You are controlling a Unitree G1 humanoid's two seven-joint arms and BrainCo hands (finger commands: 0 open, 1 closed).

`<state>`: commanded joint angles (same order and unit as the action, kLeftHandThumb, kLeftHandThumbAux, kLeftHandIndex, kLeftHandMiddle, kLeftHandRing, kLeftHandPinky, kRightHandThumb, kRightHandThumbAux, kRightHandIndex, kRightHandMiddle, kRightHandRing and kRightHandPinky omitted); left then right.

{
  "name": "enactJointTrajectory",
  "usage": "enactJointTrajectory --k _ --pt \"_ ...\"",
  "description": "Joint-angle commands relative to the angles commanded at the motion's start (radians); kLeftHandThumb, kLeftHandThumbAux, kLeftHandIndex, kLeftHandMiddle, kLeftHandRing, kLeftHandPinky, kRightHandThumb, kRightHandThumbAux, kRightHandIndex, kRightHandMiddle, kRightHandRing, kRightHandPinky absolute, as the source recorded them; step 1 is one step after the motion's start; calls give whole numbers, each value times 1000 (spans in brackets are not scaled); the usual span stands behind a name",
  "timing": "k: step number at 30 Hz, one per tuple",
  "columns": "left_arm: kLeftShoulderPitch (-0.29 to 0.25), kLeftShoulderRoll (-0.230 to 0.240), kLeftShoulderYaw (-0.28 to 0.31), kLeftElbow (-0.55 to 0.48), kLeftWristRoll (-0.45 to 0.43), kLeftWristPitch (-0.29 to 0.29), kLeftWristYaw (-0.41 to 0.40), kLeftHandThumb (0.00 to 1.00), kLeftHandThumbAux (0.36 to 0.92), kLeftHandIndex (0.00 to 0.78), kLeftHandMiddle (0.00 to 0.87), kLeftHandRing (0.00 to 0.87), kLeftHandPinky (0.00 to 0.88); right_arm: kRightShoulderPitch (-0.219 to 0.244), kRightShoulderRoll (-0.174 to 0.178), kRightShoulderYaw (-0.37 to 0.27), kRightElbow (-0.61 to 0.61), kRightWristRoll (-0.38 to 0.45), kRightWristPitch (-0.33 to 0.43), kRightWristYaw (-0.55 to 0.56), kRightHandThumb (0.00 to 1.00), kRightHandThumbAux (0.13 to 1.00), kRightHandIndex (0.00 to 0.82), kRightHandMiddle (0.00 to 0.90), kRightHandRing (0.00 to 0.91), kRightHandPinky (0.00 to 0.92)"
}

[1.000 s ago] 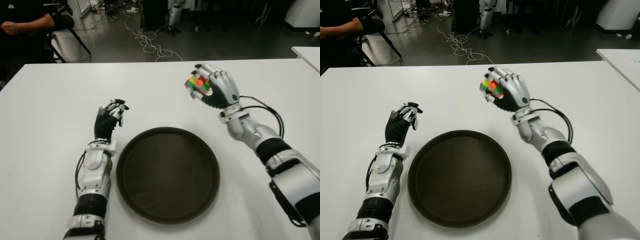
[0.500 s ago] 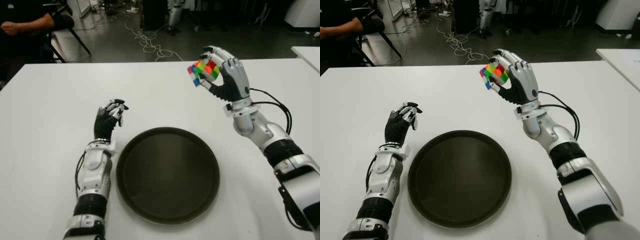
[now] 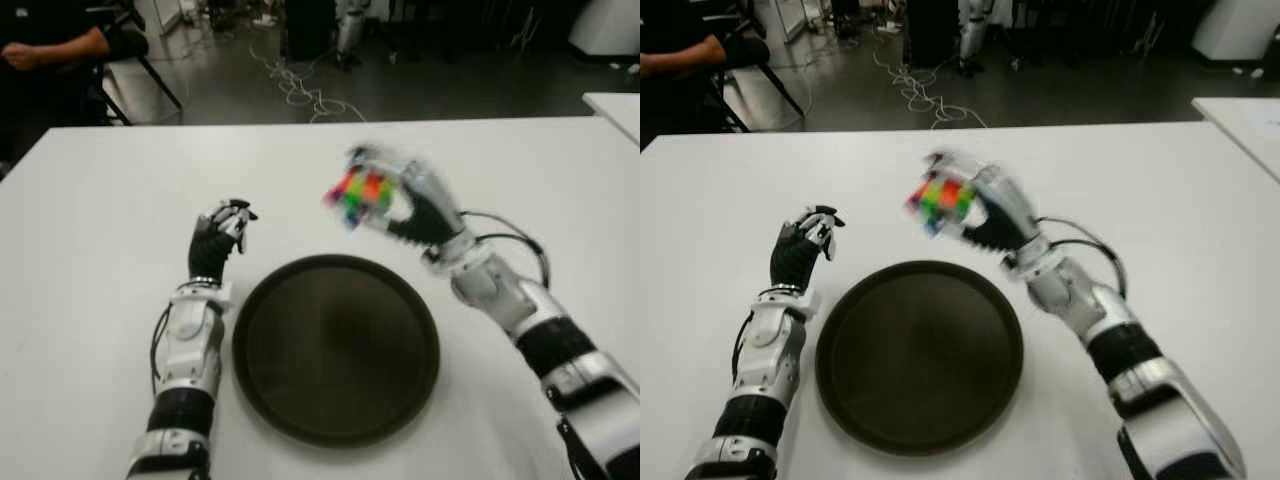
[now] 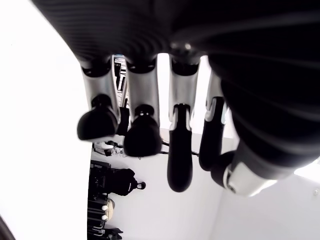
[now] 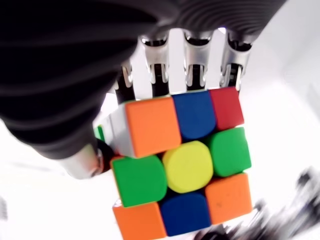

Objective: Pick up the Rubik's Cube and put it in the plate

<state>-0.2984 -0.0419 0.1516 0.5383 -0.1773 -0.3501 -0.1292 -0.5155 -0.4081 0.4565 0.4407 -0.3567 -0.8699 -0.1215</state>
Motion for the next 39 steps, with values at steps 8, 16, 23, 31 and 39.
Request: enactJointTrajectory --k 8,16,23,31,39 --pt "1 1 -1 1 7 2 4 857 659 424 538 794 809 -14 -67 52 -80 238 40 378 111 831 246 502 604 656" --pt "-3 1 -1 9 9 -4 5 857 660 421 540 800 812 2 -81 37 -143 360 111 584 5 863 262 540 654 694" --pt "-3 0 -3 9 6 -13 0 856 661 421 536 797 808 21 -64 -3 -184 447 172 724 4 914 433 658 725 760" --pt "1 -1 -7 -6 8 3 8 857 660 423 536 796 808 50 -23 -59 -216 514 215 806 109 888 604 771 787 798" --pt "0 -3 -5 -5 4 1 11 857 660 423 531 791 809 66 17 -94 -218 552 216 870 154 881 635 792 804 806"
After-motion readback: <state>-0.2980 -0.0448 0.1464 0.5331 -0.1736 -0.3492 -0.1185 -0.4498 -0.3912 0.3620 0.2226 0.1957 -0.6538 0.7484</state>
